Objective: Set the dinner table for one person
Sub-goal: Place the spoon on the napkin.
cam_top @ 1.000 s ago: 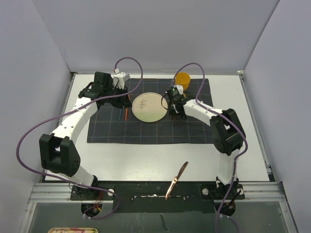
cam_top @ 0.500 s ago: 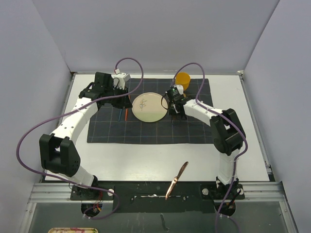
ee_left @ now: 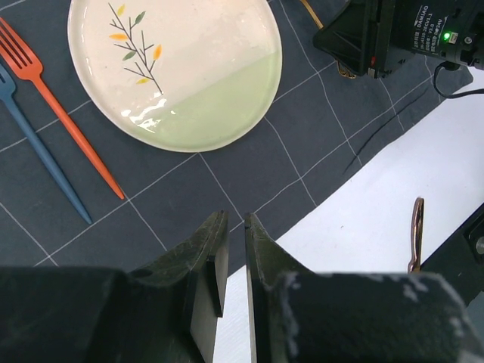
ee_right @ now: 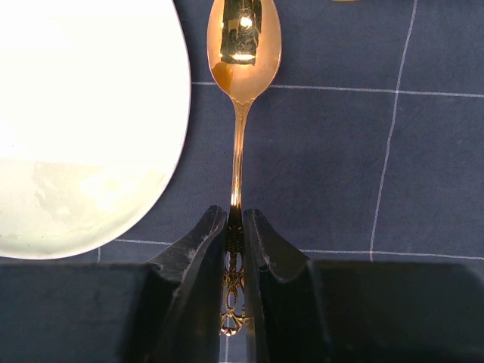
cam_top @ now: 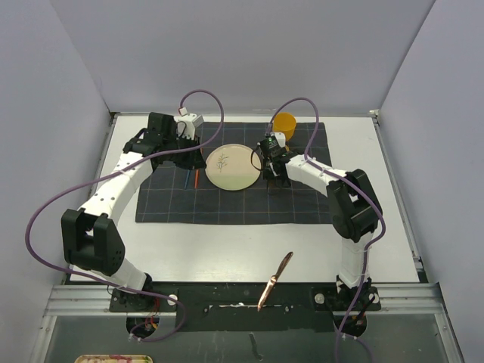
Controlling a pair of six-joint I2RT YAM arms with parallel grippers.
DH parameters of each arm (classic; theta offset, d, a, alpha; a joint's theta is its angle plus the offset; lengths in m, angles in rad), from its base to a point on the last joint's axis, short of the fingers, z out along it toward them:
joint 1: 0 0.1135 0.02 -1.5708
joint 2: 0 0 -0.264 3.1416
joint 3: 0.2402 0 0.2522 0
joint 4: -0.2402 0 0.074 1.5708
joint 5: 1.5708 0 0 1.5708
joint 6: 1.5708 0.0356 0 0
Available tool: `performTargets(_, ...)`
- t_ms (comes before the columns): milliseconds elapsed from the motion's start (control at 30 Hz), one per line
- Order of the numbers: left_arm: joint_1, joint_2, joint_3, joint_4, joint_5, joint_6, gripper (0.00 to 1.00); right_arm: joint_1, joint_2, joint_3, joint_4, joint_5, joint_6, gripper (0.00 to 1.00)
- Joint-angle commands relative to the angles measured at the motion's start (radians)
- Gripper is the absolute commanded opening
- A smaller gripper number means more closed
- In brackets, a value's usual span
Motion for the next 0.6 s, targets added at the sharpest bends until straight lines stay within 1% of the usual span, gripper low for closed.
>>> performTargets(0,-0.010,-0.071,0.011,0.035,-0.007,0.002,0.14,0.006,-0.019,0.049,0.020,0.037,0.021,0.00)
performTargets(367,-0.011,-0.085,-0.002,0.044,-0.011,0.001,0.14,0.005,0.004,0.076,-0.011,0.031,0.040,0.00)
performTargets(567,-0.017,-0.066,0.020,0.035,0.008,-0.009,0.14,0.000,0.024,0.101,-0.024,0.015,0.052,0.00)
